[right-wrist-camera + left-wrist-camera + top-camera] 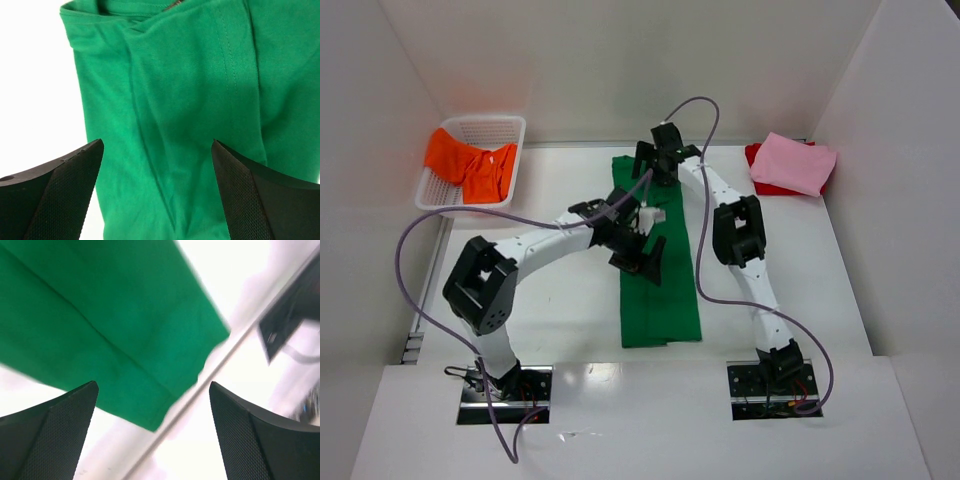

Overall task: Fold and stack the t-shirts
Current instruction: Rotate the tshirt 90 degrees

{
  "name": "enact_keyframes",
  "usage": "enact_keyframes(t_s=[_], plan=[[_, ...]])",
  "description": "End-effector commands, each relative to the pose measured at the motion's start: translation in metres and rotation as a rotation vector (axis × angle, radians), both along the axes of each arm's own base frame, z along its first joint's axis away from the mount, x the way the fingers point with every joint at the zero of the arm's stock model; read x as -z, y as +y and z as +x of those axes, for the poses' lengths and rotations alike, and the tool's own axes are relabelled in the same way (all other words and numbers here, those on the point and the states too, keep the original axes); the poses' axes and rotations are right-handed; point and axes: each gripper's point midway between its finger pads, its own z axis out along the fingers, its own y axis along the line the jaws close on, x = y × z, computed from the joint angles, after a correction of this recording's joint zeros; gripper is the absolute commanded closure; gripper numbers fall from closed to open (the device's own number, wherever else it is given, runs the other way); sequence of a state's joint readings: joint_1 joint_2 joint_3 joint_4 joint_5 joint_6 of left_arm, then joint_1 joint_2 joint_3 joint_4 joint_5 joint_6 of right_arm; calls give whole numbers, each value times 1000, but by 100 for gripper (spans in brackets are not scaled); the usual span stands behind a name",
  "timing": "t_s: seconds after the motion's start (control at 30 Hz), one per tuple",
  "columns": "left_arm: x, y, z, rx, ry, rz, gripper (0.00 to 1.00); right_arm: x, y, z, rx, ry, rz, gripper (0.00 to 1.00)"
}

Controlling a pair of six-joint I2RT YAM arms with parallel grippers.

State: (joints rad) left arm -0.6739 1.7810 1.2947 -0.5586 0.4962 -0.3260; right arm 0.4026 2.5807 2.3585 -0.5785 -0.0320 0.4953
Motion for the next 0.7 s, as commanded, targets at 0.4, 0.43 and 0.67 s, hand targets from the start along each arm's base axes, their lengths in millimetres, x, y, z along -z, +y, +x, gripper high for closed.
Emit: enact_keyframes(t_s=[0.4,0.43,0.67], plan=[[-99,78,232,-491,-383,-258,1,-130,-80,14,38,-223,111,8],[-97,76,240,-491,-379,-284,1,-125,-78,12,25,-214,112,10],[-70,67,284,-453,-405,-303,1,-73,-61,4,-70,-137,162,25]])
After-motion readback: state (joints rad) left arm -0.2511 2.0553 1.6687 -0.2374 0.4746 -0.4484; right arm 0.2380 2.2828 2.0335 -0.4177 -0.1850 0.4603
